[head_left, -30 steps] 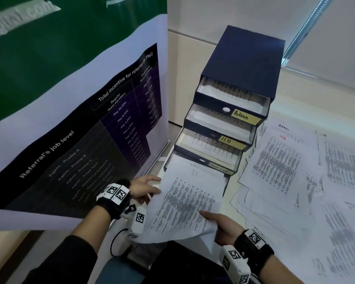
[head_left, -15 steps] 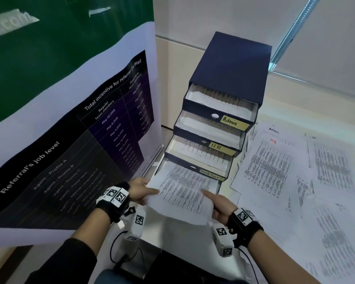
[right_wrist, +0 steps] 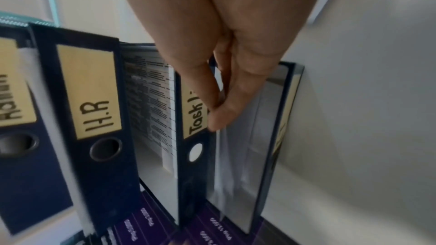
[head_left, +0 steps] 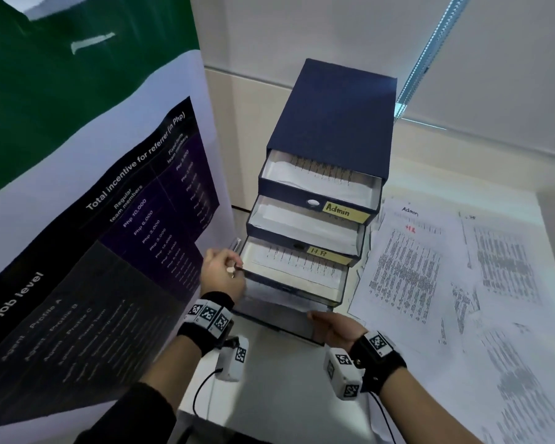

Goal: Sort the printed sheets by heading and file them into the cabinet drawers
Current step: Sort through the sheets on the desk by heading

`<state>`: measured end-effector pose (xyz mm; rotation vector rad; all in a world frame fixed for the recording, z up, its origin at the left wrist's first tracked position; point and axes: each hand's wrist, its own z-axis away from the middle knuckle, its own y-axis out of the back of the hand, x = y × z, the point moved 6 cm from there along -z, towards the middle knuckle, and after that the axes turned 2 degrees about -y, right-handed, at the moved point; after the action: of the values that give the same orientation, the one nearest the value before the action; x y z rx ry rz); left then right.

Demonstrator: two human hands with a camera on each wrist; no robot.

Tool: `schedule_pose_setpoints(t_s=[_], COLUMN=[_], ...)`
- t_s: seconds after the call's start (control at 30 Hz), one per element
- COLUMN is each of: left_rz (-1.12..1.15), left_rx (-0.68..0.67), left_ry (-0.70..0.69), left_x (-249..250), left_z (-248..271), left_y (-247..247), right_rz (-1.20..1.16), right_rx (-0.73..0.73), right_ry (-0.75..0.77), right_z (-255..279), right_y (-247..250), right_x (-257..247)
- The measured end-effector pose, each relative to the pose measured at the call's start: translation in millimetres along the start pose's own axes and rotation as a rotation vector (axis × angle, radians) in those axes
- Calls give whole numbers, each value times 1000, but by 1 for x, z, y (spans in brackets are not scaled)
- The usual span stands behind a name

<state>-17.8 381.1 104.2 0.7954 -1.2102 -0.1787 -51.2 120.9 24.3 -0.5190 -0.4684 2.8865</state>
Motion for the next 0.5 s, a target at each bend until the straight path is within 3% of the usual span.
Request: schedule_pose_setpoints(t_s=[0.07, 0.1, 0.17, 0.27, 0.4, 0.5], left_rz=[50, 80, 61, -138, -249, -260], left_rx=[97, 78, -101, -405, -517, -629], left_ry=[-183, -277, -474, -702, -768, -743], left_x=[40, 63, 108, 143, 134, 125], left_z=[-9, -14, -25, -39, -61, -70], left_y=[14, 18, 8, -33, -74, -90], right_rz=[-96, -138, -193, -188, -143, -152], right_rx=[-37, -36, 6, 81, 37, -37], right_ry=[10, 32, 67, 40, -96, -125], right_z=[-1, -4, -13, -21, -9, 10], right_y=[-4, -3, 2, 5, 7, 16], right_x=[-6, -9, -11, -5, 11, 18])
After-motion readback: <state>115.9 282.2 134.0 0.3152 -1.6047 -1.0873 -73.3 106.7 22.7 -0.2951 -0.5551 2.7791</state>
